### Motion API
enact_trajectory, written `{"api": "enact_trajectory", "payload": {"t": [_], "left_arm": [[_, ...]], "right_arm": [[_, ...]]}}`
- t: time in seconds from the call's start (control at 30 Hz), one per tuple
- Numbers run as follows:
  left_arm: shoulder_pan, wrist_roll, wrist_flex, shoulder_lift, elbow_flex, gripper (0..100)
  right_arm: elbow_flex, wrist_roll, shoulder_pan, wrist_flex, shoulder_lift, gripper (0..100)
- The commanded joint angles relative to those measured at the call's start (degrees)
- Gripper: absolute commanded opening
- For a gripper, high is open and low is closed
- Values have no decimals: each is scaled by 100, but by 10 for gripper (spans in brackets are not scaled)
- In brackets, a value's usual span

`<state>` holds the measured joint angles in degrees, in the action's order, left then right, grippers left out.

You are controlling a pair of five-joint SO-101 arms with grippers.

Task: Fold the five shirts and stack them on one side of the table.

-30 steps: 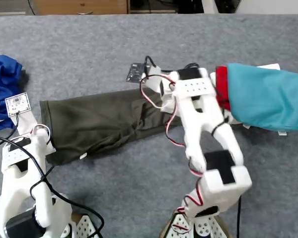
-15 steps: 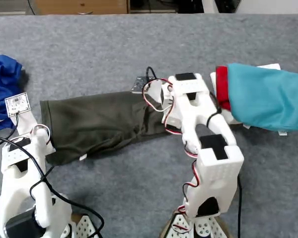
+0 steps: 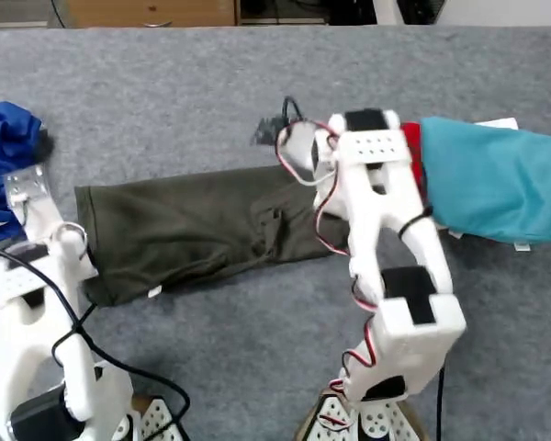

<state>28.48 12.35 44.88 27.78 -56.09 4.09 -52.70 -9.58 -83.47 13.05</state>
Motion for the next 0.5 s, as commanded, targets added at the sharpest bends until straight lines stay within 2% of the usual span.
{"api": "enact_trajectory", "payload": {"t": [0.0,0.13,0.3,0.47], "left_arm": [[53,-35,1081,66,1134,24],[53,-26,1749,4,1767,24],[105,-18,1960,57,1837,24],[519,352,1952,57,1881,24]], "right_arm": [[629,290,-259,62,-242,2],[646,765,-813,343,391,2],[708,1275,-1587,633,1446,2],[1209,1679,-1631,1011,2457,2]]}}
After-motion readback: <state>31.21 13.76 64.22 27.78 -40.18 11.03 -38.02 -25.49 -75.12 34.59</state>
